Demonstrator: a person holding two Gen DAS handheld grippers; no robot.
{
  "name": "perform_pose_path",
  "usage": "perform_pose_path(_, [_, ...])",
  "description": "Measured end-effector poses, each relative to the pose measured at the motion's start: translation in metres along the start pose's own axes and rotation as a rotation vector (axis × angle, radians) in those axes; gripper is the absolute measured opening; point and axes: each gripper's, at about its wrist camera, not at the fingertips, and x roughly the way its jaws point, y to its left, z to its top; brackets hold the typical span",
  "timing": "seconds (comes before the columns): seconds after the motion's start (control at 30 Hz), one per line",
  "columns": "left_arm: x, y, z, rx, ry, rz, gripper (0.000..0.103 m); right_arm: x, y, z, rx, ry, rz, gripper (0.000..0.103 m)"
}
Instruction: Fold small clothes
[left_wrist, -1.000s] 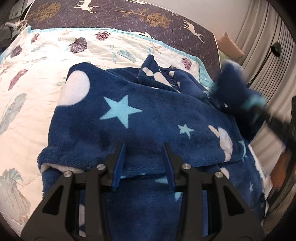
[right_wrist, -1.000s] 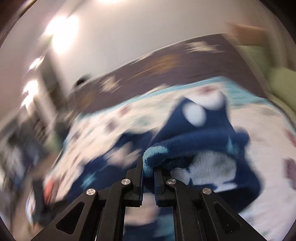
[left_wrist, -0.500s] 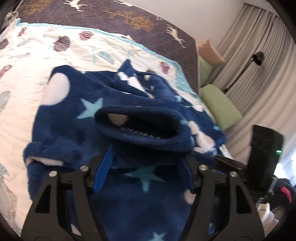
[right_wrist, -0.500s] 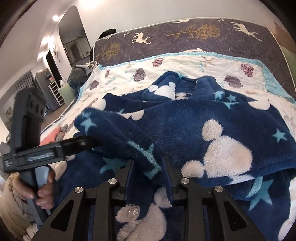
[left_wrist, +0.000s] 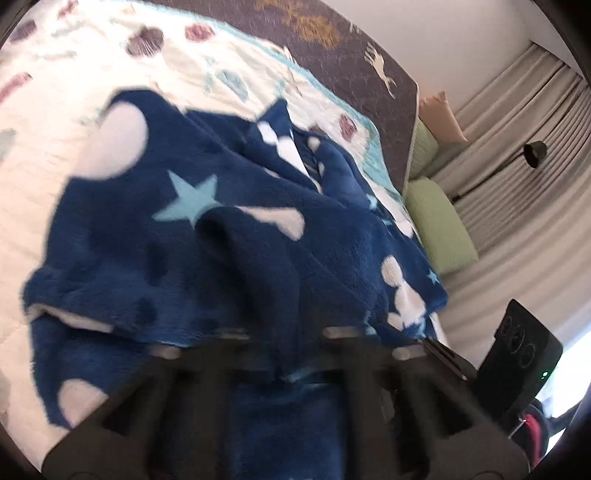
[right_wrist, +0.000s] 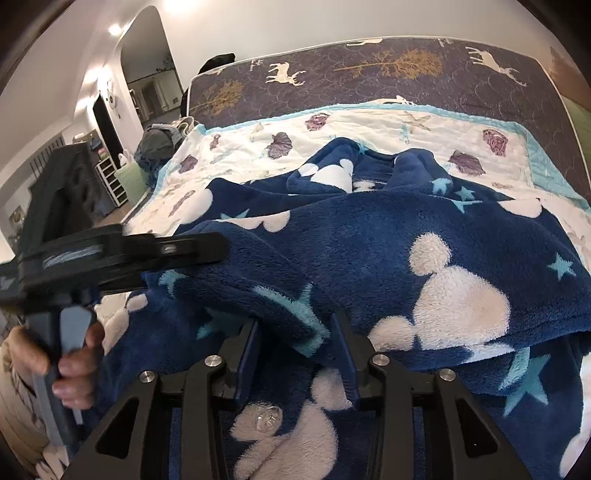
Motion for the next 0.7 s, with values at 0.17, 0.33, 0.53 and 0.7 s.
perform_pose_path(0.17, [-0.030, -0.030, 0.012, 0.148, -0.103, 0.012, 0.010, -0.013, -0.003, 0.002, 0.013, -0.036, 0.001, 0.042])
perform_pose_path(0.33, [-0.053, -0.047, 0.030, 0.240, -0.158, 0.092, 0.010, -0.049, -0.031, 0.008, 0.110, -0.164, -0.050, 0.055])
perform_pose_path(0.53, [-0.063, -0.032, 0.062, 0.291, -0.185, 0.224, 0.010, -0.057, -0.077, 0.000, 0.300, -0.176, -0.079, 0.055])
perform_pose_path(0.7, [-0.040, 0.012, 0.061, 0.247, -0.098, 0.292, 0.010, -0.073, -0.107, -0.002, 0.419, -0.225, -0.158, 0.055])
